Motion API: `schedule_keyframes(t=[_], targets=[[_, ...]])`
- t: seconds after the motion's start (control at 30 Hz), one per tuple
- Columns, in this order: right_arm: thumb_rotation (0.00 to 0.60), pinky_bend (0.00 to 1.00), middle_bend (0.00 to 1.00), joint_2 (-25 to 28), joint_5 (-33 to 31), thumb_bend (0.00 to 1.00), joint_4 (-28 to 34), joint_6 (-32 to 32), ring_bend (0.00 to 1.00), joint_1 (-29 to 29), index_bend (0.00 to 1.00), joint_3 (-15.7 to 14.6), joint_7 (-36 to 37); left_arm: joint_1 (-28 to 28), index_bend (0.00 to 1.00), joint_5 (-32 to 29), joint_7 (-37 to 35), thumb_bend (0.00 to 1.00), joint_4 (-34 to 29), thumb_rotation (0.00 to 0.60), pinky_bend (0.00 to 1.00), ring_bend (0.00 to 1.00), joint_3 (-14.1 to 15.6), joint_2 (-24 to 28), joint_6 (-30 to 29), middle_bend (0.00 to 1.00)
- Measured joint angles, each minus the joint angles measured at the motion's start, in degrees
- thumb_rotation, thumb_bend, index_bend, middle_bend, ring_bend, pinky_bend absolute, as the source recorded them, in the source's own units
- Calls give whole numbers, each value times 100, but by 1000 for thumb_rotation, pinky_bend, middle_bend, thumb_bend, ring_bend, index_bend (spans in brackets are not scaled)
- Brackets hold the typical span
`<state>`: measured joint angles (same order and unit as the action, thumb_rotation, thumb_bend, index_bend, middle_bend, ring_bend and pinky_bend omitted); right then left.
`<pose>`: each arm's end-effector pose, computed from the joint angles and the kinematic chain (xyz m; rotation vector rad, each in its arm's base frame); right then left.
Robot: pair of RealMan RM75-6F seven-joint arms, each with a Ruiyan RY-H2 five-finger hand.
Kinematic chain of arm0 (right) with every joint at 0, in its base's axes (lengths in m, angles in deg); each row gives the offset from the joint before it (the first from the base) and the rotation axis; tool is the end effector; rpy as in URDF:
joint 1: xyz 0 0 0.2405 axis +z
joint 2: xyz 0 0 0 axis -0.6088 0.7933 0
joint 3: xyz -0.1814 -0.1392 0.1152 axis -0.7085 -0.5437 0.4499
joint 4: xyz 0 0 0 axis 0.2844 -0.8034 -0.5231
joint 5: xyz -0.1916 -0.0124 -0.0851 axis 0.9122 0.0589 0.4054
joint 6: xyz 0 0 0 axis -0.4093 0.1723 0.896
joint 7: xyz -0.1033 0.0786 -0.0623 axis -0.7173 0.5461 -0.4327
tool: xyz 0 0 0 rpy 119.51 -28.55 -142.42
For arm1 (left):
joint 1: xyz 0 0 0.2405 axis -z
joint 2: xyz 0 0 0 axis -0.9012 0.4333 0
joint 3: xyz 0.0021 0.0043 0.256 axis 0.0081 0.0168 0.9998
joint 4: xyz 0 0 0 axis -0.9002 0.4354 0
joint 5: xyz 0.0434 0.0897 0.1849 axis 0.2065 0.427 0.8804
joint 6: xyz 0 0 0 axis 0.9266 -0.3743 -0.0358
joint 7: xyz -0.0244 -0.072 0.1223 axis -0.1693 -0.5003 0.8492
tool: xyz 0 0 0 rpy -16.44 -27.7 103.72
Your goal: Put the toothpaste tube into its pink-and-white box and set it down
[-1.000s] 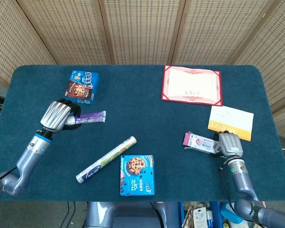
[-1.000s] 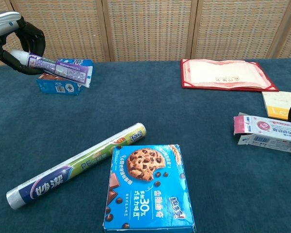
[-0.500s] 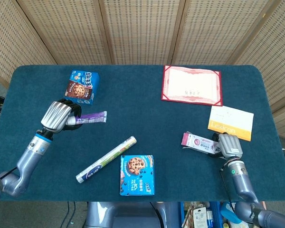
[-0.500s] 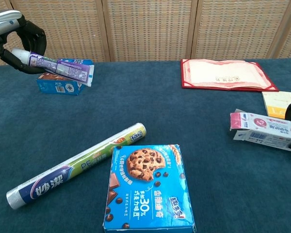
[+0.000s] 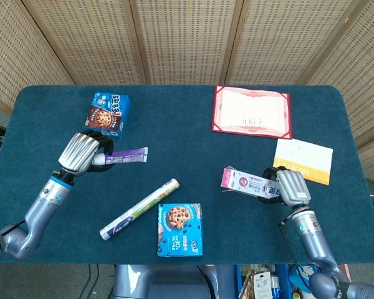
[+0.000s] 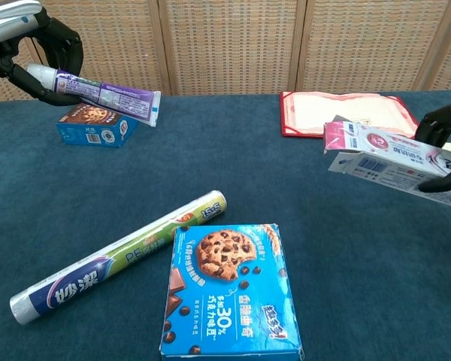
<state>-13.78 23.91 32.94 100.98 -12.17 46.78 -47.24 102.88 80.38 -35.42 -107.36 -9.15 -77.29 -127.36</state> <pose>-0.2332 -0.2980 0.0638 1.5225 -1.1324 0.9684 -0.1745 0.3596 0.0872 -1.7785 -0.7054 -1.2095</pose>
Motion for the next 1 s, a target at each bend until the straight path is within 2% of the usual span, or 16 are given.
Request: schedule_keyframes(t=[0.17,0.33,0.63,1.0], targets=[[600,468,496,110,164,87,435,151,377,-1,582,-6,-183,45,907,2,61,248,-222,600,428,466,-37,3,18,623],[600,468,499,-4,40,86,652,158,380,61,583,5,-380,111,907,6,105,248,-507,600,428,466,-85,-35,44,623],[600,481,507,-327,-304,87,811,141,389,176,592,85,-519,237,907,21,100,247,-856,600,428,466,-131,-279,105,623],[600,481,507,-488,-485,86,955,191,389,315,592,215,-663,302,907,-41,167,247,-894,600,428,466,-127,-506,172,623]])
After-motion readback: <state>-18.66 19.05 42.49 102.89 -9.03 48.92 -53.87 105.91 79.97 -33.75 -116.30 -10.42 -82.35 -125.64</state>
